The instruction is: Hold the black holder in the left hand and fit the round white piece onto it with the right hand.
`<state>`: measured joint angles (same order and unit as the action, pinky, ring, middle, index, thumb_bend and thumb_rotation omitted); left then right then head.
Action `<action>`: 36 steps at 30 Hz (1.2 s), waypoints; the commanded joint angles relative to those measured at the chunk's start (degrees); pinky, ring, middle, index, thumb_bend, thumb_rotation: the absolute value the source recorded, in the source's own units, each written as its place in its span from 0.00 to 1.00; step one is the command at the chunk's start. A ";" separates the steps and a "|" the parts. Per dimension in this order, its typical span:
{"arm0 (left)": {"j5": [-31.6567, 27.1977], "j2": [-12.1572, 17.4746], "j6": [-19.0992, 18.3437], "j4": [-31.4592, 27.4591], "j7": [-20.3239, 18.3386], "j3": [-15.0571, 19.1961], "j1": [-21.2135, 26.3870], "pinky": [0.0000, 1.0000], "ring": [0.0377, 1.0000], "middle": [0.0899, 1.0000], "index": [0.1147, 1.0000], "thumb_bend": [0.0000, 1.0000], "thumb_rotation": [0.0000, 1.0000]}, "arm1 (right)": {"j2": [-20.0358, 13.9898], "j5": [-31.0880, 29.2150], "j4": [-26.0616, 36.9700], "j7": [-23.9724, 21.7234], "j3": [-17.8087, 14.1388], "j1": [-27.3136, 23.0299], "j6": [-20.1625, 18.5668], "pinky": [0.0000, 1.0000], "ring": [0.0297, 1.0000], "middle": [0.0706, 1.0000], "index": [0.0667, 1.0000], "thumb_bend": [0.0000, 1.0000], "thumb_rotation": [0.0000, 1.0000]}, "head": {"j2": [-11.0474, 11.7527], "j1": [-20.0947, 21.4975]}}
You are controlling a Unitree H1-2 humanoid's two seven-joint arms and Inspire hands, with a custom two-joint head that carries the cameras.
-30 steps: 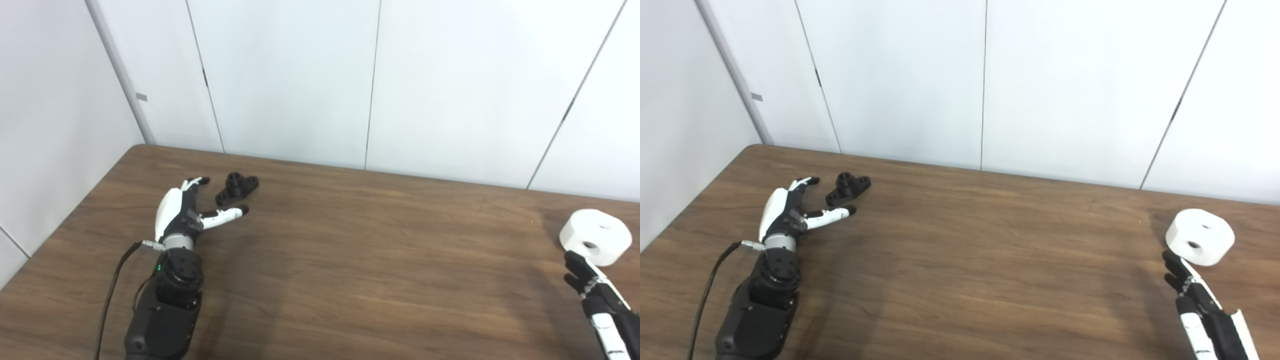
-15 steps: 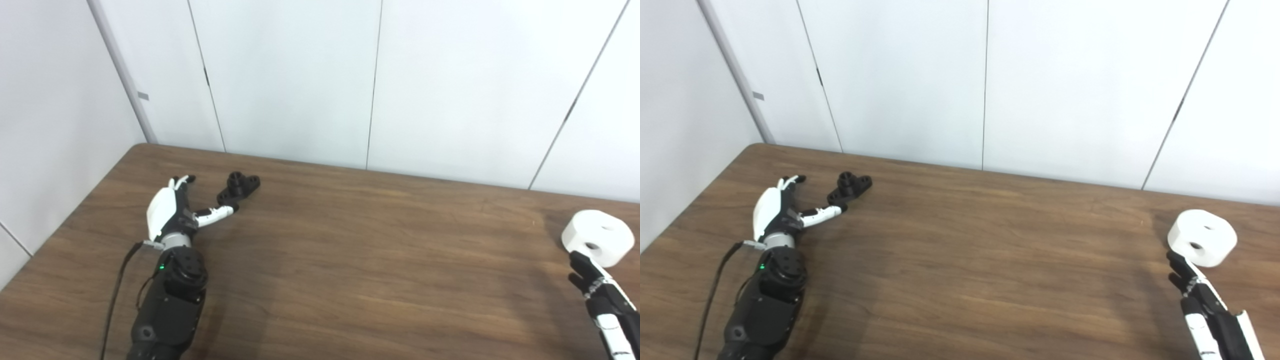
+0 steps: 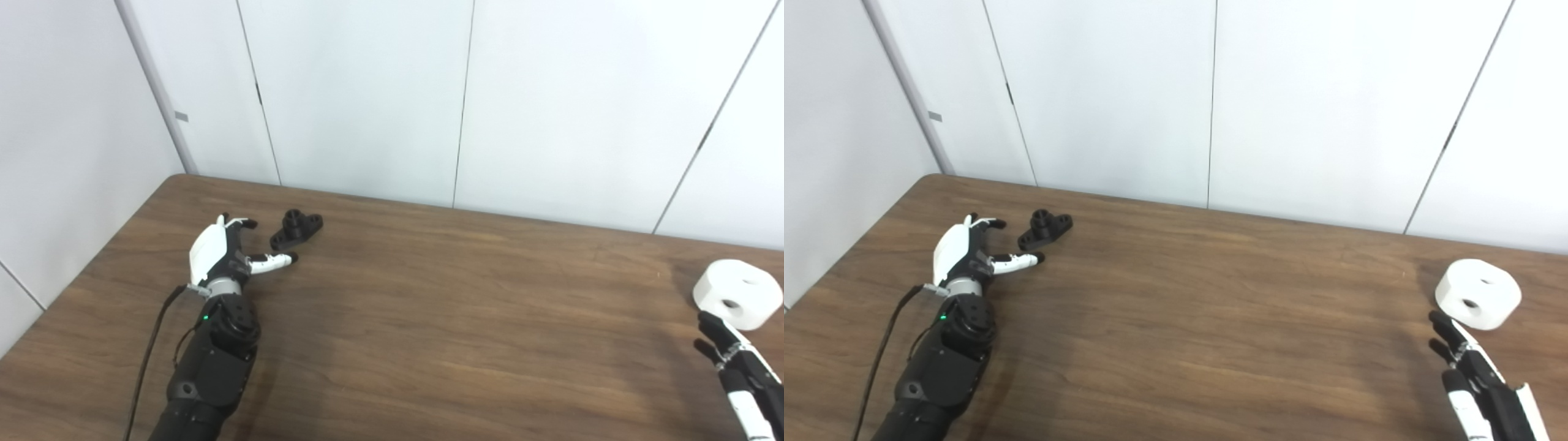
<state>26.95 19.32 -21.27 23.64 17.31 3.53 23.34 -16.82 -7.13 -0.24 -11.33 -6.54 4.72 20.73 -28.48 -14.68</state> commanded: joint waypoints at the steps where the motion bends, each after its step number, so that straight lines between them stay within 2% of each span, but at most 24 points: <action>1: -0.09 0.66 1.83 0.35 0.07 -0.89 2.32 1.00 1.00 1.00 0.70 1.00 0.21 | 2.01 -0.07 -2.66 0.46 0.75 3.63 0.00 0.88 0.93 0.92 0.86 0.39 0.82 | -0.05 0.03; 6: -0.20 -0.49 4.14 2.06 1.84 -1.73 2.67 1.00 1.00 1.00 0.65 1.00 0.18 | 2.16 0.18 -2.02 0.74 0.78 3.82 -0.46 0.88 0.92 0.91 0.85 0.42 0.81 | -0.13 0.39; 10: -0.50 -0.92 5.30 3.50 2.30 -2.51 2.80 1.00 1.00 1.00 0.65 1.00 0.18 | 2.36 -0.17 -2.26 0.64 0.76 3.82 0.49 0.88 0.93 0.91 0.85 0.38 0.79 | -0.18 0.93; 12: -0.40 -1.03 5.09 3.95 2.03 -3.06 2.89 1.00 1.00 1.00 0.65 1.00 0.20 | 2.49 -0.24 -2.26 0.69 0.74 3.85 0.79 0.87 0.92 0.91 0.84 0.37 0.77 | -0.22 1.14; 16: -0.05 -1.13 4.53 4.62 1.84 -4.15 3.09 1.00 1.00 1.00 0.66 1.00 0.19 | 2.76 1.01 -1.28 1.48 0.72 4.25 0.17 0.82 0.89 0.89 0.82 0.44 0.79 | -0.29 1.70; 19: 0.11 -1.10 4.29 5.51 1.82 -4.82 3.39 1.00 1.00 1.00 0.66 1.00 0.20 | 2.74 1.36 -0.93 1.61 0.74 4.55 0.15 0.84 0.91 0.90 0.83 0.43 0.80 | -0.46 2.07; 20: 0.19 -1.04 4.18 5.70 1.72 -5.07 3.46 1.00 1.00 1.00 0.66 1.00 0.21 | 2.66 1.44 -0.81 1.56 0.76 4.66 0.23 0.85 0.91 0.90 0.84 0.42 0.80 | -0.54 2.13; 22: 0.17 -0.91 4.32 6.09 1.64 -5.43 3.53 1.00 1.00 1.00 0.66 1.00 0.21 | 2.57 1.60 -0.42 1.54 0.77 4.88 0.21 0.91 0.95 0.94 0.87 0.31 0.81 | -0.67 2.20; 25: 0.11 -0.90 4.76 6.73 2.13 -5.66 3.61 1.00 1.00 1.00 0.65 0.99 0.19 | 2.58 1.55 0.23 1.62 0.69 5.24 -0.16 0.93 0.96 0.95 0.89 0.21 0.81 | -0.80 2.36; 29: 0.78 -0.67 4.07 7.11 2.35 -6.36 3.67 1.00 1.00 1.00 0.64 0.97 0.21 | 2.45 1.55 0.47 1.52 0.71 5.45 -0.30 0.93 0.96 0.95 0.89 0.20 0.79 | -0.90 2.58; 36: 0.58 -0.48 2.76 6.51 1.99 -6.46 3.42 1.00 1.00 1.00 0.61 0.95 0.17 | 2.57 1.00 1.30 1.49 0.61 5.94 -0.71 0.92 0.96 0.94 0.88 0.21 0.76 | -1.37 2.94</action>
<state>27.39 18.81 -17.50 29.97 20.72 -2.16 25.91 -16.02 -5.33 3.20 -10.26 -6.58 7.80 19.92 -29.79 -11.69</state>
